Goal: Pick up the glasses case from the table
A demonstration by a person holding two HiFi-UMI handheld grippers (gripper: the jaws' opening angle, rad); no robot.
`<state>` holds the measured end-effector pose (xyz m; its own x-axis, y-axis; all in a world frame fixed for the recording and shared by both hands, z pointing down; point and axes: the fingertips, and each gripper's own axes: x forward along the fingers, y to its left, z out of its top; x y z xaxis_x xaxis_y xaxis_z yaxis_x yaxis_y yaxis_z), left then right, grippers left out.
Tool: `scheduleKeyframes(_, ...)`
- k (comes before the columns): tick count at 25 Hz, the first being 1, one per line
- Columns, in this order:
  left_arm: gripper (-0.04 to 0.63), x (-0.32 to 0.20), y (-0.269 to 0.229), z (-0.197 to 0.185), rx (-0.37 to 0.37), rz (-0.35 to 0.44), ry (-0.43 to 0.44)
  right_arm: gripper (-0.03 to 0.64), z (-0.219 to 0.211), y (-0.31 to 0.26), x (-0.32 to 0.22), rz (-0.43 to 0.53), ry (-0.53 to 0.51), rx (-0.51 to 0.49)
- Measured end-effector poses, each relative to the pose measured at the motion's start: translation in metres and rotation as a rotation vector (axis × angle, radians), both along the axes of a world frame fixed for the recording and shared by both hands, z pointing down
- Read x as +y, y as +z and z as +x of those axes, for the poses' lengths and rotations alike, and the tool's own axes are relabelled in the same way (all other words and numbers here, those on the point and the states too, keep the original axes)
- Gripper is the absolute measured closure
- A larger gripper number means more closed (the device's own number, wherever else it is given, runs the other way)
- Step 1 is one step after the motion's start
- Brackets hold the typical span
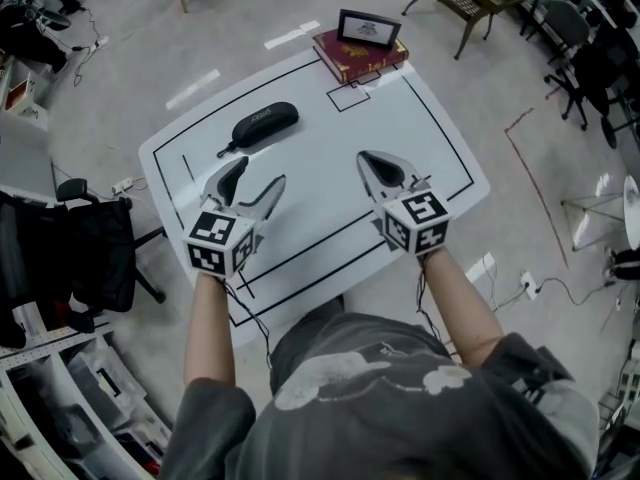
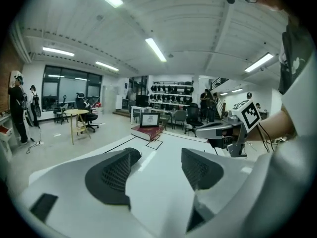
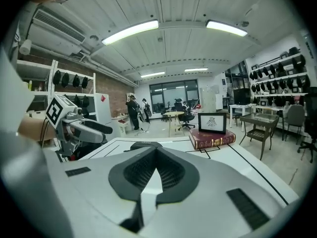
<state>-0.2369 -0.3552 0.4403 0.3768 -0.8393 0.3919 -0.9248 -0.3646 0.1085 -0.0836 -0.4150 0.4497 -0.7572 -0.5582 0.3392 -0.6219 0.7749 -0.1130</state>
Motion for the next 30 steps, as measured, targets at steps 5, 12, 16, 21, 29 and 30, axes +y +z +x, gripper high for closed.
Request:
scheduleKeyframes(5, 0.17, -0.037, 0.027, -0.008, -0.074, -0.06, 0.098, 0.617, -0.019, 0.011, -0.022, -0.018, -0.016, 0.025)
scheduleKeyframes(12, 0.144, -0.091, 0.067, -0.032, -0.27, -0.234, 0.248, 0.617, -0.028, 0.028, -0.051, -0.042, -0.017, 0.056)
scheduleKeyframes(16, 0.144, -0.114, 0.085, -0.042, -0.35, -0.322, 0.319, 0.617, -0.029, 0.037, -0.061, -0.06, -0.019, 0.071)
scheduleKeyframes(21, 0.144, -0.133, 0.11, -0.045, -0.388, -0.425, 0.38, 0.617, -0.029, 0.047, -0.072, -0.08, -0.019, 0.08)
scheduleKeyframes(29, 0.144, -0.161, 0.143, -0.051, -0.507, -0.485, 0.425, 0.617, -0.028, 0.056, -0.087, -0.104, -0.003, 0.081)
scheduleKeyframes(30, 0.144, -0.162, 0.148, -0.051, -0.51, -0.498, 0.431, 0.617, -0.026, 0.058, -0.088, -0.107, 0.003, 0.082)
